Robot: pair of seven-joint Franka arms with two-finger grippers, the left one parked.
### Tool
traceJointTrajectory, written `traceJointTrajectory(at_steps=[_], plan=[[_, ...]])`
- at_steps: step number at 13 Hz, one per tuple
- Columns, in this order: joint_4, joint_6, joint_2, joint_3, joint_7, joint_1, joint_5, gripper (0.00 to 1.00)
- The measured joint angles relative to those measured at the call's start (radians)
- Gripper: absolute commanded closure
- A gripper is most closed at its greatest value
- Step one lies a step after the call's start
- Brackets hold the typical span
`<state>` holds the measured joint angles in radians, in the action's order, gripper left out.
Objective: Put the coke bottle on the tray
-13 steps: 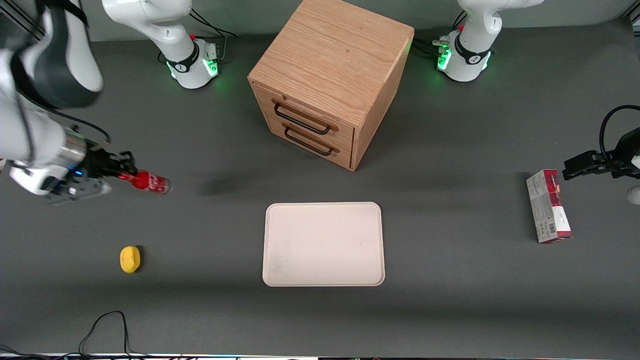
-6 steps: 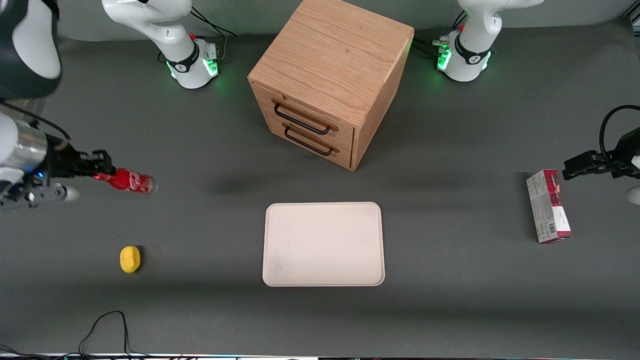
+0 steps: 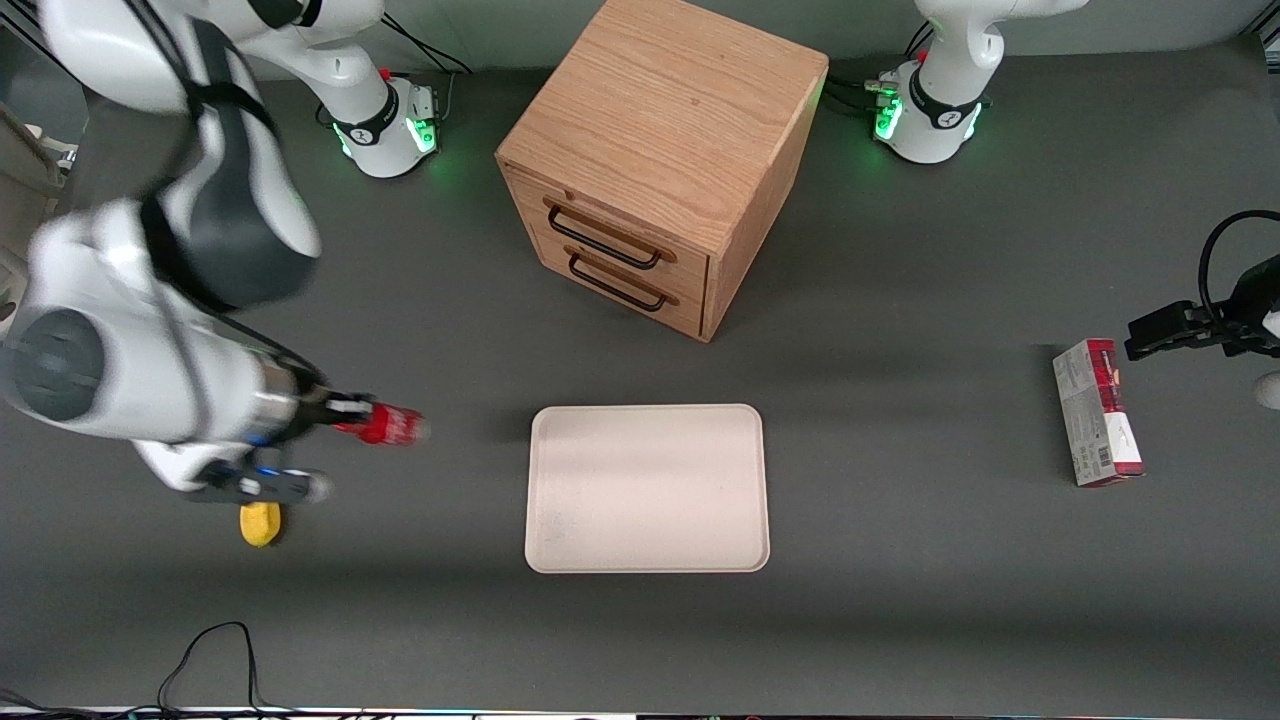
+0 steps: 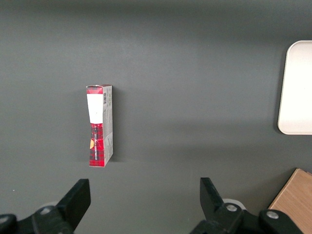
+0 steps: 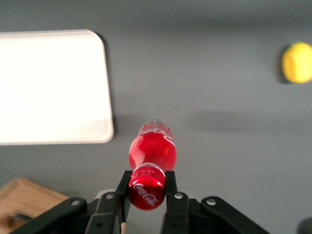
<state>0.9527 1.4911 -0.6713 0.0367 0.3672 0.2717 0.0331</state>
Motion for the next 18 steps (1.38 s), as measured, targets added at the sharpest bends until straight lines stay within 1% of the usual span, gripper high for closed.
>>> traceJointTrajectory(at_steps=[4,9,14,18], plan=[[-0.057,0.192,-0.136,-0.001,0.132,0.080,-0.009,1.00],[-0.071,0.344,-0.218,-0.001,0.212,0.125,-0.015,1.00],[-0.078,0.399,-0.267,-0.001,0.242,0.157,-0.058,1.00],[-0.081,0.411,-0.274,-0.002,0.244,0.159,-0.065,1.00]])
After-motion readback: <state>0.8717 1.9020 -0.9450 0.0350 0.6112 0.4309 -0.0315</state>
